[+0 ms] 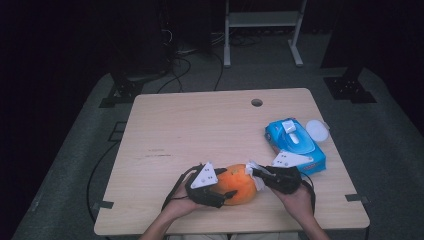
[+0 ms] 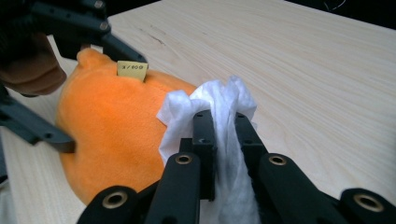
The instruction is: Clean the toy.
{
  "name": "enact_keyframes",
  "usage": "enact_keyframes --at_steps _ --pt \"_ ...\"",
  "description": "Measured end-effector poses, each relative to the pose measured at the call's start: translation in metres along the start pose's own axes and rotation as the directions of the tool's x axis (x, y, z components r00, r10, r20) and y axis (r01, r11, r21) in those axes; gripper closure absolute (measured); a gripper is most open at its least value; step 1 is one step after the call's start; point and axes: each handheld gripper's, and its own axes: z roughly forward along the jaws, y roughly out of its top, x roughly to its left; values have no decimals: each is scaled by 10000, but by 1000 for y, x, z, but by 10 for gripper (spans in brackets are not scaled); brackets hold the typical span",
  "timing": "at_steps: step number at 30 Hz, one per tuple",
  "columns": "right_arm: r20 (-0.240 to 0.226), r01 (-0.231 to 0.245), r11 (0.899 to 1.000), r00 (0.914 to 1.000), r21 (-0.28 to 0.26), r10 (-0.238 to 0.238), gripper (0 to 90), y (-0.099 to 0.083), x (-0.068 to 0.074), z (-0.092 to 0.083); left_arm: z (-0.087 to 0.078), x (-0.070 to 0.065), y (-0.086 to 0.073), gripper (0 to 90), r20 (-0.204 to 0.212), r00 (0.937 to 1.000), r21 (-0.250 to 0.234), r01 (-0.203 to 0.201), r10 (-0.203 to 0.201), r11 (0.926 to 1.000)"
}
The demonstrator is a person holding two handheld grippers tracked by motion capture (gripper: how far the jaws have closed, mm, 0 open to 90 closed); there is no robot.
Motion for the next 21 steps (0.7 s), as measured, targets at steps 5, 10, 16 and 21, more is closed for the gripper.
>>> enact_keyframes --at_steps 5,10,16,21 --pt "-61 115 9998 9999 -154 -116 818 3 6 -1 0 -2 -1 183 -7 10000 20 -16 16 10000" --pt "-277 -140 9997 9995 -219 134 818 1 3 0 -2 0 -4 308 -115 9995 86 -299 300 9995" --pt "-200 -834 9965 9963 27 834 818 -9 -13 3 -3 3 -7 324 -41 9999 22 -166 166 9999" --pt "-147 -665 9977 9977 -142 663 817 -4 -4 4 -3 3 2 199 25 9991 -33 425 -425 9991"
